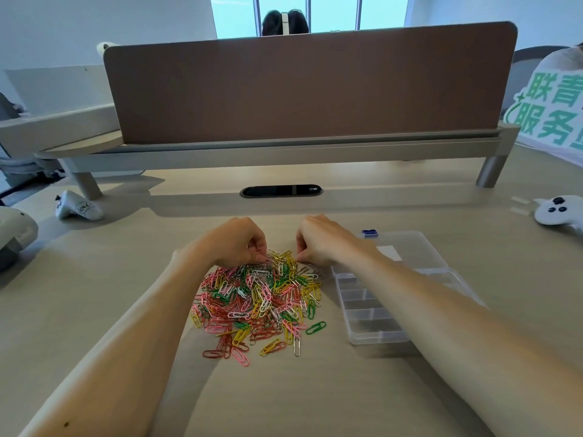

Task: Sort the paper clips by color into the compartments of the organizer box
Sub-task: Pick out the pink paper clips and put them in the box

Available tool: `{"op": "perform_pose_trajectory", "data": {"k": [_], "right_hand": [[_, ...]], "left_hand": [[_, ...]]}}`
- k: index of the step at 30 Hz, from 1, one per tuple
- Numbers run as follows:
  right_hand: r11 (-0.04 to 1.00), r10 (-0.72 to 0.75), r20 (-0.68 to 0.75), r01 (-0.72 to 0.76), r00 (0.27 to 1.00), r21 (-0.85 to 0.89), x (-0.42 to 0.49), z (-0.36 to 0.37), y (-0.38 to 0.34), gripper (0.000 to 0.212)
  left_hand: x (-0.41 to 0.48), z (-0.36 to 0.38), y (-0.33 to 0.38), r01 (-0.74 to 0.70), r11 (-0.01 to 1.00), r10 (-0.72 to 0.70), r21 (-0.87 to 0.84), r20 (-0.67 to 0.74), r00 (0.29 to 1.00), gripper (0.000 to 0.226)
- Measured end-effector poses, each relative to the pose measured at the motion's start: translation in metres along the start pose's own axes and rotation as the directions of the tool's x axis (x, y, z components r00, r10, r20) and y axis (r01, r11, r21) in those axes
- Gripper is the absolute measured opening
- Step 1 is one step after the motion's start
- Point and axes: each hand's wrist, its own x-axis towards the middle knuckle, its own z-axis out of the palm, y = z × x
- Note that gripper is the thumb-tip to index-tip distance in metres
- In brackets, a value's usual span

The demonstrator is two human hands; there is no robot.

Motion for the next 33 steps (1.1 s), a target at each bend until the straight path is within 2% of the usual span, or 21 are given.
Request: {"op": "perform_pose_trajectory", "data": {"k": [3, 8, 12, 14, 19, 26, 33], "right_hand": [[0.997, -0.014, 0.009, 0.013, 1.0, 0.078, -0.005, -0.01, 0.003, 0.006], [0.956, -0.001, -0.078, 0.024, 0.997, 0.292, -0.032, -0.045, 0.013, 0.009], [0.929, 0.028, 0.004, -0.027, 1.0, 0.368, -0.059, -0.065, 0.038, 0.009], [0.924, 0.047, 0.063, -0.068, 0.997, 0.376, -0.07, -0.069, 0.048, 0.006], [0.913, 0.063, 0.163, -0.123, 0.985, 0.39, -0.087, -0.059, 0.054, 0.017], [0.904, 0.057, 0.205, -0.137, 0.977, 0.405, -0.088, -0.059, 0.063, 0.031], [0.88, 0.089, 0.144, -0.145, 0.986, 0.451, -0.084, -0.055, 0.069, 0.022]], "left_hand": [[-0.002, -0.006, 0.0, -0.001, 0.999, 0.0, -0.041, -0.025, 1.0, 0.007], [-0.008, -0.018, 0.014, -0.027, 0.979, 0.011, -0.204, -0.076, 0.997, 0.007], [-0.015, -0.023, 0.051, -0.126, 0.905, 0.087, -0.406, -0.113, 0.99, 0.003], [-0.016, -0.019, 0.077, -0.169, 0.875, 0.134, -0.454, -0.107, 0.985, 0.007], [-0.008, 0.006, 0.119, -0.205, 0.919, 0.194, -0.337, -0.065, 0.979, 0.01], [-0.005, 0.015, 0.119, -0.187, 0.95, 0.181, -0.251, -0.047, 0.982, 0.018], [-0.001, 0.02, 0.115, -0.225, 0.909, 0.231, -0.351, -0.023, 0.973, 0.029]]}}
